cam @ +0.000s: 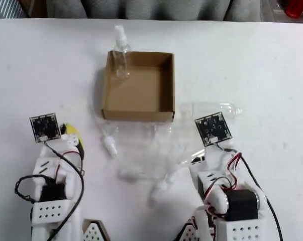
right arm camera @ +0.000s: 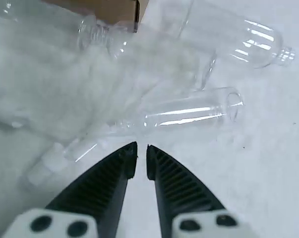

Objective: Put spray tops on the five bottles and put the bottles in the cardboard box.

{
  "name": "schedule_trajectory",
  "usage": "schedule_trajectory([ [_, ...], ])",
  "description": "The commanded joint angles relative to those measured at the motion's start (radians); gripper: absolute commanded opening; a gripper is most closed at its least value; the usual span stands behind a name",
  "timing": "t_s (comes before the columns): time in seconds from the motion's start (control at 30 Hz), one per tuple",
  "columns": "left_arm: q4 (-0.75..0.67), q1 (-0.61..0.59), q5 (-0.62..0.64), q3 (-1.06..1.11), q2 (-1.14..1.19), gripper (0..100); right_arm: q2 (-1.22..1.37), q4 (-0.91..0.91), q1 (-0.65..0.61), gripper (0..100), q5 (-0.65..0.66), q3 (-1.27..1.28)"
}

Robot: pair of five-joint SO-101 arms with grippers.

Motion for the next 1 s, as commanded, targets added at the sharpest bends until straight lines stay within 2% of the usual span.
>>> schedule_trajectory([
  [0.0,0.017,0.038,-0.009,-0.005,-0.019,2,0.15,-0.021,-0.019,1.5,0.048,-0.069],
  [0.1,0.015,0.041,-0.009,-0.005,-0.019,2,0.318,-0.051,-0.101,1.5,0.029,-0.158],
  [0.23,0.011,0.042,-0.009,-0.005,-0.019,2,0.584,-0.038,-0.189,1.5,-0.014,-0.42],
  [0.4,0.008,0.042,-0.009,-0.006,-0.019,2,0.903,0.084,-0.266,1.5,-0.147,-0.806],
  [0.5,0.008,0.041,-0.009,-0.008,-0.019,2,1.052,0.128,-0.312,1.5,-0.199,-0.948],
  [0.87,0.017,0.042,-0.008,-0.015,-0.015,2,1.349,0.097,-0.341,1.5,-0.358,-1.088],
  [0.97,0.078,0.042,-0.006,-0.043,-0.013,2,1.389,0.061,-0.34,1.5,-0.365,-1.088],
])
